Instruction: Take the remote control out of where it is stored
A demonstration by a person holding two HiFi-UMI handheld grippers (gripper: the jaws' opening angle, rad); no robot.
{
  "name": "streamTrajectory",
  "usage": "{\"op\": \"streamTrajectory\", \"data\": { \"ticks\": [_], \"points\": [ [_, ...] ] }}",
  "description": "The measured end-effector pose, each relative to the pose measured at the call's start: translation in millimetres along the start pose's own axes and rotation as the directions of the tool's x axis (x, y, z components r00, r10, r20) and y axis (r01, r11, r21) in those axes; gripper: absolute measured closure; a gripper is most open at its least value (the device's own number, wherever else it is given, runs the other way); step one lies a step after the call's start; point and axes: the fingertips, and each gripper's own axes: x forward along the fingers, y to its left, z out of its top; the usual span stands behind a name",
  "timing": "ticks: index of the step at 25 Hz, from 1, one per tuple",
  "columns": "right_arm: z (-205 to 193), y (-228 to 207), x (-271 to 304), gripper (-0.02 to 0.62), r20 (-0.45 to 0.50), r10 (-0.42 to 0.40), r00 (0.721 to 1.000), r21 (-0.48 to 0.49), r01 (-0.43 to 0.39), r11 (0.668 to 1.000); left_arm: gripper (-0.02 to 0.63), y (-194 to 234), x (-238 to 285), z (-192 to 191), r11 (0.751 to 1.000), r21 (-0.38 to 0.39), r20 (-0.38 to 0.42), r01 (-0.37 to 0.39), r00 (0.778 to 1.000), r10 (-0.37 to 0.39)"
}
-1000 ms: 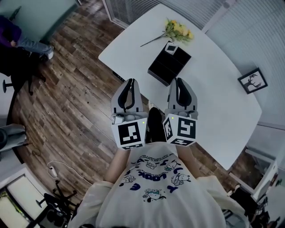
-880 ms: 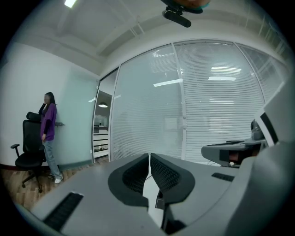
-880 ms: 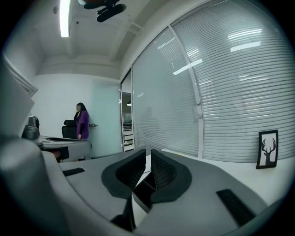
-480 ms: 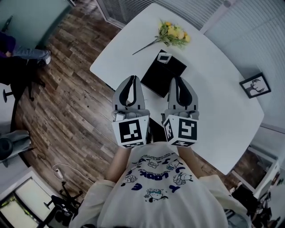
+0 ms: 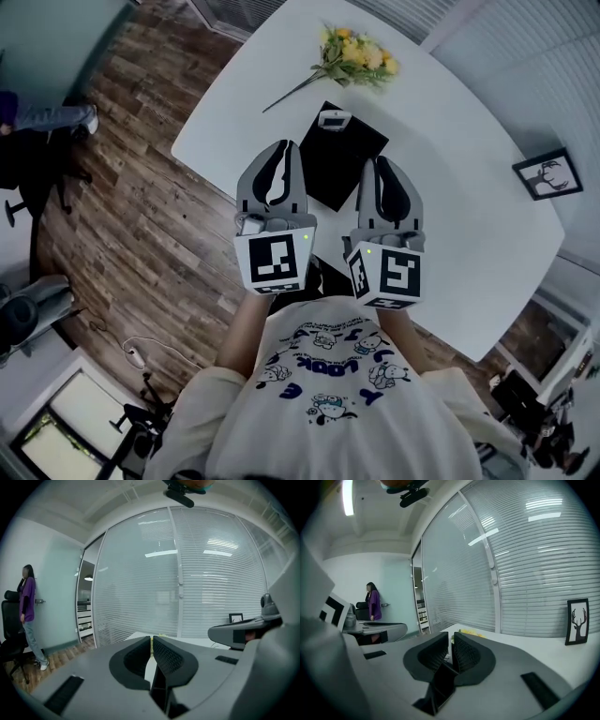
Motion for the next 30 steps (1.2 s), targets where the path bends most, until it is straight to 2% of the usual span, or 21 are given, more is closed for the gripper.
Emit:
{"op": "streamTrajectory", "data": {
  "ticks": [8,12,16,19,23,27,30],
  "points": [
    [-9,-15,12,0.545,-0.025,-0.018,1.0,0.022,0.019,1.0,0.58,-23,36,-8,0.981,0.024,-0.026,0.19,0.982,-0.19],
    [-18,-20,20,0.545,-0.039,0.0,0.999,0.019,0.001,1.0,0.577,-25,49,-13,0.97,0.035,-0.033,0.24,0.971,-0.238],
    [-25,-22,27,0.545,-0.053,-0.003,0.999,0.032,0.005,0.999,0.51,-25,60,-21,0.959,0.038,-0.057,0.282,0.958,-0.28],
    [-30,-23,30,0.545,-0.063,-0.001,0.998,0.035,0.004,0.999,0.47,-32,65,-26,0.94,0.059,-0.071,0.336,0.941,-0.332],
    [-34,-24,33,0.545,-0.08,-0.006,0.997,0.044,0.009,0.999,0.383,-42,76,-34,0.904,0.084,-0.106,0.419,0.906,-0.41],
    [-39,-23,35,0.545,-0.089,0.005,0.996,0.044,-0.001,0.999,0.37,-49,88,-37,0.871,0.154,-0.144,0.466,0.883,-0.447],
    [-41,-25,36,0.545,-0.1,-0.003,0.995,0.052,0.009,0.999,0.371,-54,94,-38,0.851,0.172,-0.154,0.496,0.867,-0.474]
  ]
}}
